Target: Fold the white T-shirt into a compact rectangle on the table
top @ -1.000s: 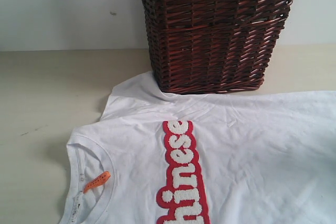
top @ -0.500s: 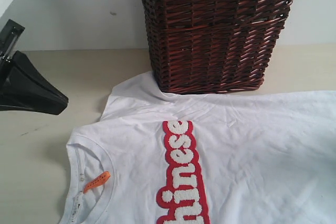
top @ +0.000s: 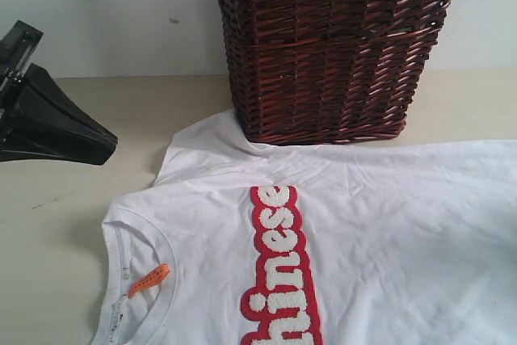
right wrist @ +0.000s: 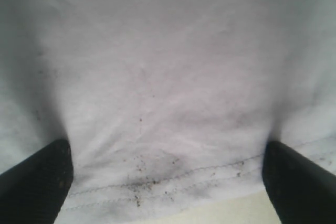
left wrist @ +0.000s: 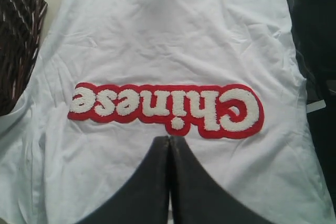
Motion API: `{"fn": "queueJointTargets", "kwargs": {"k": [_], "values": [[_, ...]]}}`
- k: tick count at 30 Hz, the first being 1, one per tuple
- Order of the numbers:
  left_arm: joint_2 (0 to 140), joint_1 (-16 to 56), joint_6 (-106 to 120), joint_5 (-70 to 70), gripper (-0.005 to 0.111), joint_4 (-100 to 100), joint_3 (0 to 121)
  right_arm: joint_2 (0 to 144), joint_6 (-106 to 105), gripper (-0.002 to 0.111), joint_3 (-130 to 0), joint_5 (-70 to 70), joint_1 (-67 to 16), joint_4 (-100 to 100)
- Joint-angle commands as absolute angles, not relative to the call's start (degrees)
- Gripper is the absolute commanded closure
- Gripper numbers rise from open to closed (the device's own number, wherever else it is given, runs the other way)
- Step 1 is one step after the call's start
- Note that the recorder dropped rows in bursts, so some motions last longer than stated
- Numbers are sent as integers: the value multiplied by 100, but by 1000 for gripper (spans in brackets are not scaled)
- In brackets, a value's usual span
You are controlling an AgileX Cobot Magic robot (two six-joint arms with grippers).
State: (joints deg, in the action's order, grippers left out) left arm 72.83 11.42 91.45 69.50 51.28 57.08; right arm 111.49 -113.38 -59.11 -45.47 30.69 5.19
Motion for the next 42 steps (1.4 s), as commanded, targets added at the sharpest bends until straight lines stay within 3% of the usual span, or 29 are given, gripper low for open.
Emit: {"fn": "queueJointTargets", "kwargs": {"k": [1,8,10,21,28,36,42], "values": [[7276,1144,9090,6996,101,5191,5750,11281,-11377,15,-5779,-4506,3106,291],[7557,1144,8011,6996,50,3885,5519,11281,-11377,15,-5779,-4506,3106,291],[7718,1144,7998,6996,42,3678,5286,11281,-11377,15,-5779,-4506,3106,315],[8371,1144,8948,5626,42,3608,4833,11281,-11377,15,-5779,-4506,3106,304],[8754,1722,11006,4592,28,3788,4833,11281,-11377,15,-5779,-4506,3106,290],[9732,2118,9811,4567,29,3394,4833,11281,-11377,15,-5779,-4506,3106,290],[10303,2118,9104,3602,29,2927,4833,11281,-11377,15,-5779,-4506,3106,315]]}}
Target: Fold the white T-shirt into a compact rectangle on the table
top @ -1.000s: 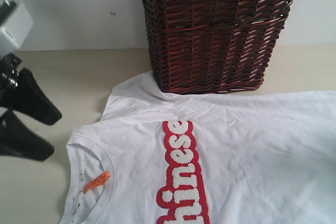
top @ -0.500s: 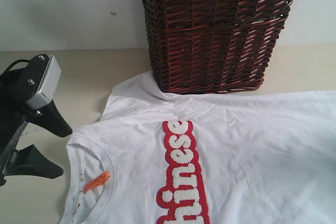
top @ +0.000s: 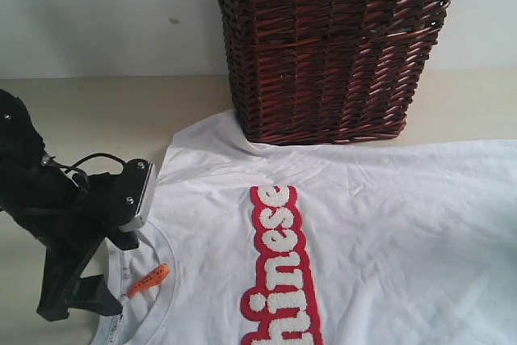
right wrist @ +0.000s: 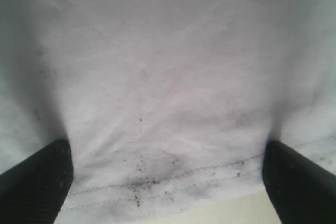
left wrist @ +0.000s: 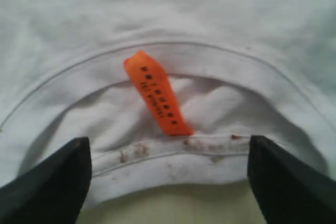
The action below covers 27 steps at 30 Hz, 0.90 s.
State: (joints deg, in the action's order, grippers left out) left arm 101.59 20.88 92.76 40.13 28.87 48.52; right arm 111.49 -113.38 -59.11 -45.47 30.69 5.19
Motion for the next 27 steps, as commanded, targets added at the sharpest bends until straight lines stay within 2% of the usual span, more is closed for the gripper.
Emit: {"fn": "queueJointTargets", "kwargs": {"k": [1,9,18,27], "values": [[10303,2118,9088,3683,29,2937,4833,11281,-11377,15,-5779,-4506,3106,315],[9976,2118,8993,4388,29,3184,5022,11281,-11377,15,-5779,-4506,3106,288],[10159,2499,9172,4212,29,3628,5104,11281,-11377,15,-5779,-4506,3106,288],[10339,2689,9147,3752,29,2908,5104,11281,-11377,15,-5779,-4506,3106,304]]}}
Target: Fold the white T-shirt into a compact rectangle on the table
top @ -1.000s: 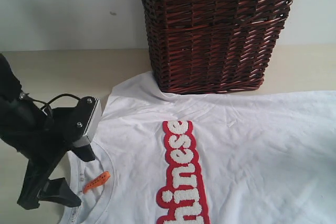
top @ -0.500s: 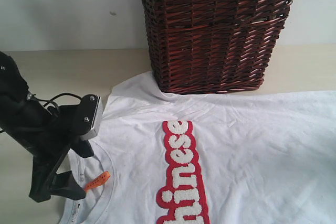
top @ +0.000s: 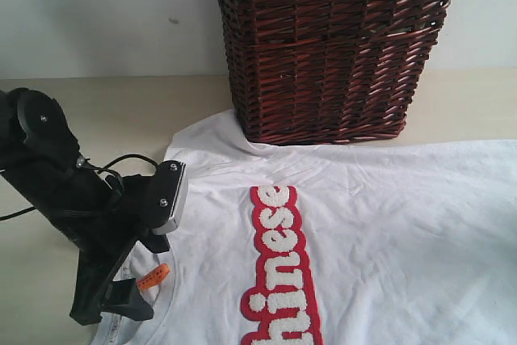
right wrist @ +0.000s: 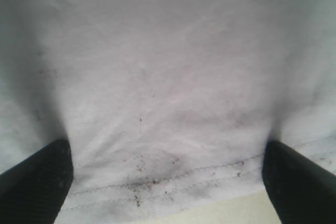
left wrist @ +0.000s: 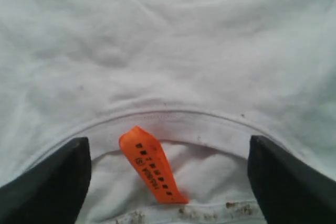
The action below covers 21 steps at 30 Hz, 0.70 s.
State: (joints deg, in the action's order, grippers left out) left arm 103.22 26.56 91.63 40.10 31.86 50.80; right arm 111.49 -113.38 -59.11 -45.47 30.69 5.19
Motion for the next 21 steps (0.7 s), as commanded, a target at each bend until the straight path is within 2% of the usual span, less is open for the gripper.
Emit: {"fn": "queueJointTargets", "kwargs": {"k": [1,21], "values": [[10339,2689,9147,3632,29,2859,5104,11281,-11377,15,-5779,-4506,3106,304],[10478,2689,8472,4061,29,2729,5128,11281,-11377,15,-5779,-4506,3106,283]]}}
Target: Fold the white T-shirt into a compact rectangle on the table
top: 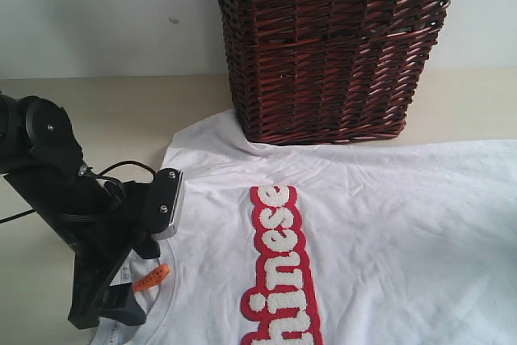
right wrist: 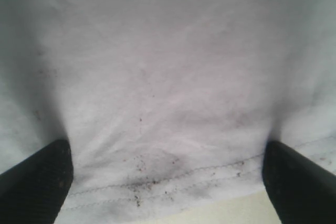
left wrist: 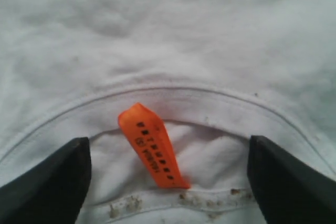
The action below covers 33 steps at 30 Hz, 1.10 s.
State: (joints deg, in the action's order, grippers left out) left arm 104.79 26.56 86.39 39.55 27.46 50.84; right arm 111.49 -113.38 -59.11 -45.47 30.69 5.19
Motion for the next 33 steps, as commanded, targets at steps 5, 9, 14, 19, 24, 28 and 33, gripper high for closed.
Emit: {"fn": "queueJointTargets", "kwargs": {"k": [5,9,14,19,24,28,33], "values": [[10506,2689,8497,3994,29,2729,5128,11281,-11377,15,-5779,-4506,3106,328],[10676,2689,8521,3778,29,2729,5128,11281,-11377,15,-5779,-4506,3106,367],[10804,2689,8521,3744,29,2720,5128,11281,-11377,15,-5779,-4617,3106,369],[10815,2689,8521,3735,29,2720,5128,11281,-11377,15,-5779,-4617,3106,369],[10827,2689,8521,3735,29,2720,5128,11281,-11377,15,-5779,-4614,3106,401],[10840,2689,8794,3973,29,2720,5128,11281,-11377,15,-5779,-4614,3106,401],[10949,2689,9006,4405,29,2546,5128,11281,-11377,15,-5779,-4614,3106,401]]}}
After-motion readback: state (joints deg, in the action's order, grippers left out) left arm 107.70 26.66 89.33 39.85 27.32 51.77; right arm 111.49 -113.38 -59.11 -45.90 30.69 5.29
